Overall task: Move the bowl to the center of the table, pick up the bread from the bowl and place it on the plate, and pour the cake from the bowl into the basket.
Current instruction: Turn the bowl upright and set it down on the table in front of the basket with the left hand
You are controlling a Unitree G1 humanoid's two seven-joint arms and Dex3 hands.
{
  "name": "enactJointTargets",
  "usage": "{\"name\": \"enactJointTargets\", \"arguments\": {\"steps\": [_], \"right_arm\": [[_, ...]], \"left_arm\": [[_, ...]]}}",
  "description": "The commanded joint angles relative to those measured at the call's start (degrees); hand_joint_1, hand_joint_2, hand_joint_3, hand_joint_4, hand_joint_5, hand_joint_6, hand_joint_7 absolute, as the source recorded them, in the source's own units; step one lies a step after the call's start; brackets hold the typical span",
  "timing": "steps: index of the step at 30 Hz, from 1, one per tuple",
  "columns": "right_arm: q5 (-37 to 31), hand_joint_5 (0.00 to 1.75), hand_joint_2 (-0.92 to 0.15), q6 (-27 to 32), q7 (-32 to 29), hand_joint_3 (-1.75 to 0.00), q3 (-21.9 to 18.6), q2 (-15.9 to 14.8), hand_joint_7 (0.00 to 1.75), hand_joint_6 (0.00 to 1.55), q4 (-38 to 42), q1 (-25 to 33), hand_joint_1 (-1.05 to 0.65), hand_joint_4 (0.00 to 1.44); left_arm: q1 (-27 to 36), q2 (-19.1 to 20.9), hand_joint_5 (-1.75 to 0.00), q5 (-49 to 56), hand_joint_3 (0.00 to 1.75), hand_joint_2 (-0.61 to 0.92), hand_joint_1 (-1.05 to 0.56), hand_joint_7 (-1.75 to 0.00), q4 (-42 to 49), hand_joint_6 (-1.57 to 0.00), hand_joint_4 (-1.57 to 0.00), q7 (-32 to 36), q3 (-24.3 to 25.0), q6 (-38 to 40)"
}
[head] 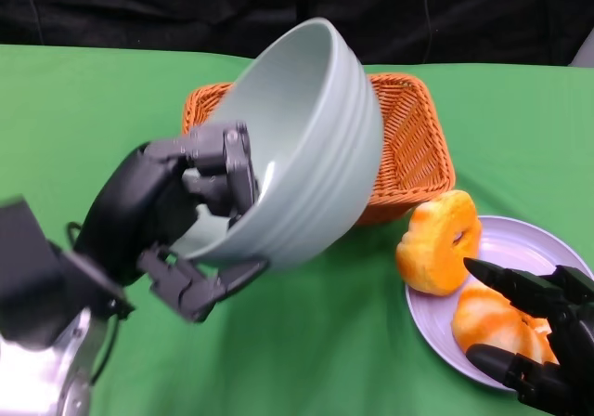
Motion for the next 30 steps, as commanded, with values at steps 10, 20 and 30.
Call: {"name": "enactJointTargets", "arguments": {"steps": [10,20,30], "right_arm": [[0.7,0.86,-0.92,0.8,0.5,-0.24,-0.5,-0.5,0.05,0.55,-1.2,0.3,-0.53,0.29],[0.6,0.86,-0.92,1.4,0.6,-0.24,-0.2,-0.3,0.05,0.55,-1.6,0.0,-0.54,0.30],[0.4,0.84,-0.92,1.7,0.7,-0.25,-0.2,-0.4,0.05,0.55,-2.0,0.2,-0.55,0.29]], "left_arm": [[9.2,7.2,-1.75,15.9,1.74,0.15,-0.03,-1.75,-5.2,-0.91,-1.08,2.8,-2.8,-19.2],[10.9,11.3,-1.75,35.7,1.61,0.14,-0.07,-1.75,-2.3,-0.85,-1.06,10.5,-5.5,-28.5],[7.2,13.2,-1.75,61.8,1.21,0.25,-0.11,-1.75,5.6,-0.81,-1.03,29.5,-10.4,-33.7]]}}
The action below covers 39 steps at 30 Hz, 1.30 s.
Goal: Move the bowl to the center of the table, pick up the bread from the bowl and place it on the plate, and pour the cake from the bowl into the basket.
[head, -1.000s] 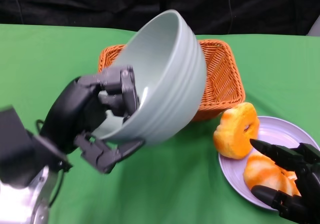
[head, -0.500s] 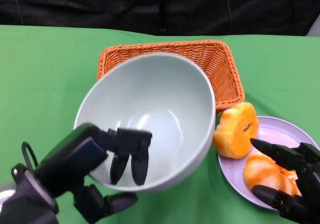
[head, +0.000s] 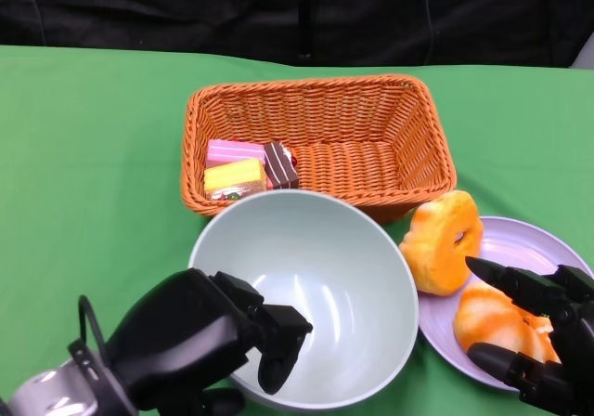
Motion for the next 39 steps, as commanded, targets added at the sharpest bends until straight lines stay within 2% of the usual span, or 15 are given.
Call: {"name": "enactJointTargets", "arguments": {"steps": [1,6,13,14,17,21,24,26,27,28,29,31,33,36,39], "right_arm": [[0.2,0.84,-0.92,0.3,0.0,-0.25,-0.3,-0.4,0.05,0.54,-1.0,0.1,-0.55,0.29],[0.2,0.83,-0.92,0.2,-0.2,-0.25,-0.2,-0.4,0.05,0.55,-1.1,0.0,-0.54,0.29],[0.3,0.83,-0.92,0.0,-0.3,-0.25,-0.2,-0.4,0.05,0.55,-1.1,0.2,-0.54,0.30],[0.4,0.83,-0.92,-0.1,-0.3,-0.25,-0.1,-0.4,0.05,0.55,-1.1,0.3,-0.54,0.30],[0.8,0.82,-0.92,-0.7,-0.5,-0.25,-0.2,-0.4,0.05,0.55,-0.9,0.4,-0.54,0.30],[1.2,0.83,-0.92,-1.3,-0.7,-0.25,-0.2,-0.2,0.05,0.55,-1.0,0.4,-0.54,0.31],[1.4,0.83,-0.92,-1.9,-1.1,-0.25,-0.2,-0.2,0.05,0.55,-0.9,0.4,-0.54,0.31],[1.5,0.84,-0.92,-2.2,-1.2,-0.25,-0.3,-0.2,0.05,0.55,-0.9,0.4,-0.54,0.31],[1.5,0.84,-0.92,-2.4,-1.3,-0.26,-0.3,-0.2,0.05,0.55,-0.9,0.4,-0.55,0.31],[1.6,0.84,-0.92,-2.5,-1.3,-0.26,-0.3,-0.2,0.05,0.55,-0.9,0.5,-0.55,0.32],[1.7,0.84,-0.92,-2.6,-1.2,-0.26,-0.3,-0.3,0.05,0.55,-0.9,0.5,-0.55,0.31],[1.7,0.84,-0.92,-2.7,-1.2,-0.26,-0.3,-0.3,0.05,0.55,-0.9,0.5,-0.55,0.31],[1.8,0.84,-0.92,-2.9,-1.2,-0.27,-0.4,-0.3,0.05,0.54,-0.8,0.5,-0.55,0.31],[2.8,0.85,-0.92,-4.4,-1.1,-0.27,-0.4,-0.6,0.04,0.53,-0.1,0.4,-0.54,0.30],[3.5,0.85,-0.92,-5.5,-1.2,-0.27,-0.5,-0.6,0.04,0.53,0.5,0.2,-0.54,0.30]], "left_arm": [[-2.5,2.0,-1.75,6.3,1.19,0.25,-0.11,-1.75,2.2,-0.81,-1.03,6.3,-1.7,0.1],[-4.4,3.6,-1.75,12.2,1.04,0.26,-0.11,-1.75,5.0,-0.82,-1.03,12.6,-4.5,2.2],[-6.4,6.2,-1.75,17.2,0.96,0.33,-0.14,-1.73,8.2,-0.82,-1.03,18.7,-8.3,5.8],[-6.5,6.8,-1.75,17.7,0.91,0.35,-0.15,-1.62,8.6,-0.85,-1.03,19.3,-8.7,6.1],[-6.2,8.5,-1.75,17.2,0.82,0.39,-0.18,-1.52,8.2,-0.89,-1.02,18.2,-9.5,7.3],[-5.2,10.8,-1.75,12.4,0.53,0.53,-0.18,-1.61,5.5,-0.81,-0.94,12.6,-9.5,7.9],[-4.1,12.1,-1.75,6.6,0.43,0.59,-0.19,-1.63,3.0,-0.77,-0.91,8.5,-8.8,7.8],[-3.0,13.3,-1.70,1.8,0.40,0.64,-0.22,-1.36,0.4,-0.76,-0.83,4.7,-8.1,8.1],[-2.3,13.9,-1.58,-0.5,0.39,0.66,-0.25,-1.13,-1.5,-0.78,-0.82,2.3,-7.7,8.8],[-1.7,14.6,-1.42,-2.6,0.38,0.70,-0.29,-0.84,-3.2,-0.80,-0.81,-0.1,-7.3,9.6],[-1.3,15.0,-1.15,-4.0,0.31,0.78,-0.35,-0.47,-4.5,-0.85,-0.80,-1.8,-7.0,10.2],[-0.4,15.8,-0.86,-6.9,0.16,0.87,-0.40,-0.14,-7.0,-0.86,-0.78,-5.6,-6.4,12.0],[0.0,15.9,-0.75,-8.1,0.09,0.90,-0.42,-0.05,-8.1,-0.85,-0.77,-7.4,-6.1,13.0],[1.7,17.6,-0.56,-12.7,0.05,0.92,-0.65,-0.01,-13.4,-0.59,-0.48,-13.1,-3.9,16.6],[2.3,17.6,-0.51,-14.5,0.05,0.92,-0.70,0.00,-15.4,-0.52,-0.41,-15.0,-2.9,17.9]]}}
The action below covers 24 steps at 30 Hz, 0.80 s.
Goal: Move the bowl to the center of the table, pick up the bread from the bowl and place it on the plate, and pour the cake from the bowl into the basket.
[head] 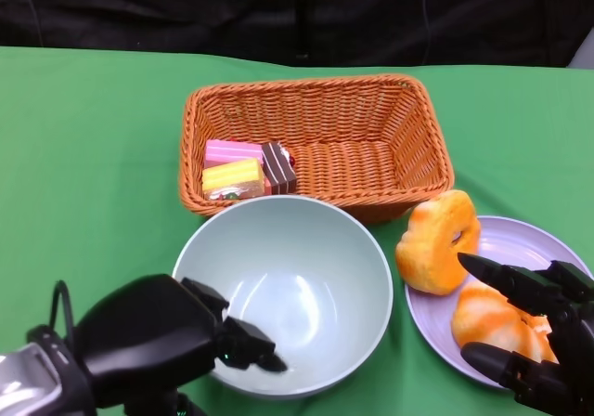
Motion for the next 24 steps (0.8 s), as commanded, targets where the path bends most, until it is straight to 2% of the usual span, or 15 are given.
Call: {"name": "enactJointTargets", "arguments": {"steps": [1,11,12,13,16,19,21,23,24], "right_arm": [[1.1,0.86,-0.92,-1.3,-0.5,-0.27,-0.5,-0.7,0.04,0.54,0.6,0.0,-0.54,0.30],[7.2,0.87,-0.92,-9.6,1.0,-0.31,0.0,-1.5,0.03,0.51,4.5,-1.8,-0.56,0.26],[8.2,0.87,-0.92,-10.5,1.3,-0.32,0.1,-1.5,0.03,0.52,4.8,-2.1,-0.56,0.26],[9.2,0.87,-0.92,-11.3,1.7,-0.32,0.1,-1.5,0.03,0.52,5.1,-2.3,-0.56,0.26],[12.3,0.88,-0.92,-12.6,3.2,-0.30,0.4,-1.4,0.04,0.53,5.6,-2.7,-0.54,0.25],[14.6,0.90,-0.92,-13.8,4.5,-0.26,0.7,-1.2,0.05,0.54,6.1,-3.0,-0.49,0.26],[15.9,0.91,-0.92,-15.4,5.0,-0.25,1.0,-1.0,0.06,0.56,6.8,-3.5,-0.47,0.28],[17.5,0.95,-0.92,-17.1,5.7,-0.26,1.3,-0.9,0.12,0.68,7.6,-4.1,-0.43,0.36],[18.6,0.97,-0.92,-18.1,6.1,-0.27,1.4,-1.0,0.15,0.73,8.2,-4.5,-0.41,0.40]], "left_arm": [[0.9,0.9,-0.51,-1.8,0.05,0.92,-0.71,0.00,-1.9,-0.51,-0.40,-2.2,1.4,1.4],[3.9,-4.4,-0.54,-10.4,0.05,0.92,-0.67,-0.02,0.8,-0.53,-0.40,3.8,5.8,-3.3],[4.3,-5.5,-0.58,-12.7,0.09,0.92,-0.66,-0.02,0.9,-0.54,-0.40,4.0,6.1,-3.1],[4.8,-6.4,-0.69,-14.9,0.12,0.92,-0.64,-0.03,0.8,-0.56,-0.36,3.9,6.4,-2.6],[6.2,-8.3,-0.83,-19.9,0.17,0.92,-0.62,-0.03,0.3,-0.59,-0.32,3.3,7.3,-1.2],[7.2,-10.5,-0.94,-24.3,0.15,0.92,-0.51,-0.07,0.6,-0.66,-0.38,3.3,8.1,-1.4],[7.7,-13.7,-1.01,-28.6,0.13,0.91,-0.41,-0.10,1.5,-0.72,-0.44,4.1,7.9,-2.0],[8.0,-16.6,-1.12,-30.5,0.13,0.91,-0.30,-0.21,2.1,-0.83,-0.53,5.2,7.9,-2.8],[8.1,-17.6,-1.17,-30.4,0.21,0.88,-0.28,-0.35,2.3,-0.81,-0.56,5.7,8.1,-3.2]]}}
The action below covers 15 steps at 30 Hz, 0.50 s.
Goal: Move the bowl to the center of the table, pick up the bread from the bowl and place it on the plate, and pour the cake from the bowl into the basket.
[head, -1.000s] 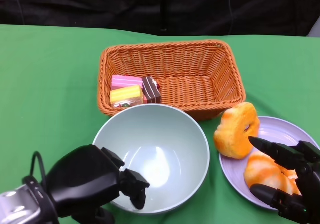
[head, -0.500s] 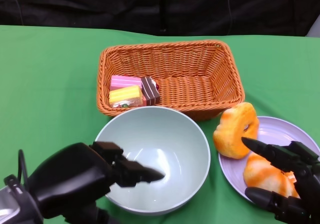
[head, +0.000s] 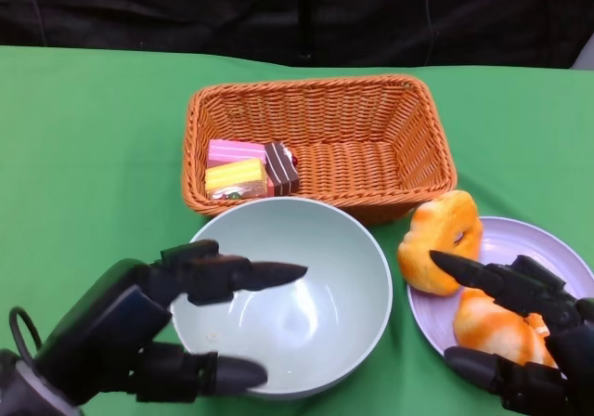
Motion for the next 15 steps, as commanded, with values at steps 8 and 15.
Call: {"name": "enactJointTargets", "arguments": {"steps": [8,15], "right_arm": [[12.3,1.22,-0.62,-5.5,5.0,-0.82,1.3,1.9,0.80,0.79,2.7,-2.9,-0.20,0.69],[14.1,1.35,-0.28,-5.9,7.9,-1.45,2.5,3.1,0.92,0.99,1.9,-3.4,-0.11,0.92]], "left_arm": [[1.5,-8.4,-1.49,-3.4,1.54,0.24,0.03,-1.17,1.5,-0.87,-0.83,3.3,1.1,-1.6],[3.0,-12.4,-1.69,-5.6,1.55,0.30,0.14,-1.47,0.6,-0.91,-0.99,3.4,0.4,-0.7]]}}
